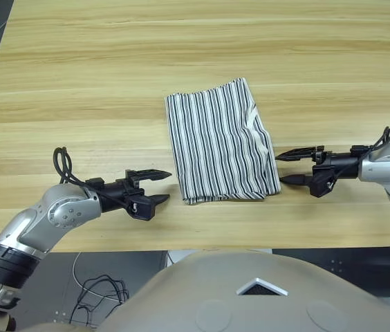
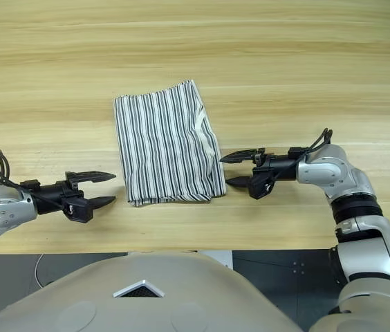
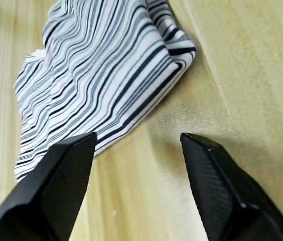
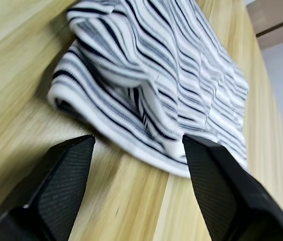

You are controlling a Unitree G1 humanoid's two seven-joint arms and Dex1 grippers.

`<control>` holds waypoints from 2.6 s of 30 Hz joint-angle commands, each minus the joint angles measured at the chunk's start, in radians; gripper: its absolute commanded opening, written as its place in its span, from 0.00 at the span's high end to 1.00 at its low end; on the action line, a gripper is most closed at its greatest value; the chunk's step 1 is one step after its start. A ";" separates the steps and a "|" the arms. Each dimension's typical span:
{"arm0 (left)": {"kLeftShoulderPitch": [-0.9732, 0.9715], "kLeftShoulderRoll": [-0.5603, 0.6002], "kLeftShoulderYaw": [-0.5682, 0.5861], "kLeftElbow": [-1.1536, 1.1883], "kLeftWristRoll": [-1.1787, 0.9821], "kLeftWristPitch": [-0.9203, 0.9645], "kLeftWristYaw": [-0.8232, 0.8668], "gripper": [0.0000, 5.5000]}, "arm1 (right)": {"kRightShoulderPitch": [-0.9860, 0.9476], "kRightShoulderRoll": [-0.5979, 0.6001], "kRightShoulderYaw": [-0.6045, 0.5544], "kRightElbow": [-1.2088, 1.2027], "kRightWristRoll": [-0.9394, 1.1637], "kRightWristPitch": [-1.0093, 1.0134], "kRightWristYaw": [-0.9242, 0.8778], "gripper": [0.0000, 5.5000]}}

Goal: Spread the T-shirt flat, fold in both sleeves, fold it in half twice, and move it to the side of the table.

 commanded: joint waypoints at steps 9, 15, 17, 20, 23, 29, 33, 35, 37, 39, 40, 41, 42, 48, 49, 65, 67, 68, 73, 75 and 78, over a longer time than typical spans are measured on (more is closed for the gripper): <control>-0.062 -0.131 -0.063 0.103 0.048 -0.038 -0.051 0.44 | -0.036 0.035 0.117 0.017 -0.108 -0.024 -0.121 0.41; -0.069 -0.147 -0.071 0.093 0.042 -0.041 -0.075 0.44 | -0.044 0.035 0.152 0.013 -0.122 -0.020 -0.157 0.41; -0.073 -0.152 -0.075 0.095 0.046 -0.042 -0.077 0.44 | -0.049 0.034 0.163 0.013 -0.124 -0.020 -0.165 0.41; -0.095 -0.161 -0.079 0.115 0.064 -0.055 -0.075 0.44 | -0.059 0.032 0.165 0.002 -0.169 -0.032 -0.192 0.41; -0.104 -0.160 -0.080 0.126 0.071 -0.067 -0.081 0.52 | -0.066 0.024 0.184 0.003 -0.166 -0.038 -0.198 0.47; -0.107 -0.174 -0.094 0.128 0.072 -0.068 -0.097 0.69 | -0.079 0.023 0.206 0.019 -0.181 -0.042 -0.219 0.67; -0.112 -0.179 -0.102 0.110 0.057 -0.067 -0.113 0.79 | -0.078 0.021 0.232 0.008 -0.149 -0.041 -0.212 0.79; -0.100 -0.174 -0.108 0.078 0.027 -0.049 -0.140 0.85 | -0.068 0.014 0.255 -0.019 -0.081 -0.016 -0.189 0.85; -0.085 -0.165 -0.113 0.044 -0.004 -0.026 -0.174 0.93 | -0.061 0.002 0.282 -0.064 0.013 0.028 -0.150 0.94; -0.071 -0.152 -0.110 -0.014 -0.066 0.025 -0.221 0.97 | -0.050 -0.021 0.310 -0.148 0.166 0.130 -0.068 0.98; -0.062 -0.143 -0.103 -0.048 -0.102 0.058 -0.246 0.97 | -0.040 -0.038 0.321 -0.201 0.247 0.199 -0.017 0.98; -0.050 -0.126 -0.096 -0.097 -0.169 0.126 -0.289 0.97 | -0.027 -0.066 0.327 -0.280 0.345 0.304 0.052 0.98; -0.031 -0.092 -0.088 -0.159 -0.256 0.219 -0.344 0.97 | -0.015 -0.103 0.329 -0.377 0.450 0.435 0.125 0.98; -0.023 0.043 0.035 -0.354 -0.634 0.567 -0.511 0.97 | 0.017 -0.207 0.256 -0.680 0.755 0.899 0.342 0.98; -0.027 0.046 0.054 -0.352 -0.657 0.595 -0.519 0.97 | 0.027 -0.221 0.243 -0.710 0.775 0.951 0.366 0.98; -0.140 -0.029 0.182 -0.093 -0.752 0.685 -0.709 0.97 | -0.097 0.061 0.021 -0.551 0.747 1.186 0.371 0.98; -0.196 -0.059 0.188 -0.019 -0.753 0.694 -0.728 0.97 | -0.138 0.115 0.009 -0.470 0.711 1.166 0.358 0.98; -0.219 -0.073 0.189 0.015 -0.746 0.691 -0.734 0.97 | -0.153 0.137 0.003 -0.435 0.695 1.157 0.353 0.98; -0.346 -0.158 0.169 0.189 -0.694 0.727 -0.722 0.97 | -0.233 0.225 -0.016 -0.216 0.595 1.074 0.345 0.98; -0.396 -0.195 0.153 0.260 -0.640 0.719 -0.692 0.97 | -0.257 0.254 -0.016 -0.133 0.559 1.037 0.349 0.98; -0.452 -0.242 0.147 0.344 -0.583 0.699 -0.675 0.97 | -0.292 0.298 -0.016 -0.003 0.503 0.970 0.342 0.98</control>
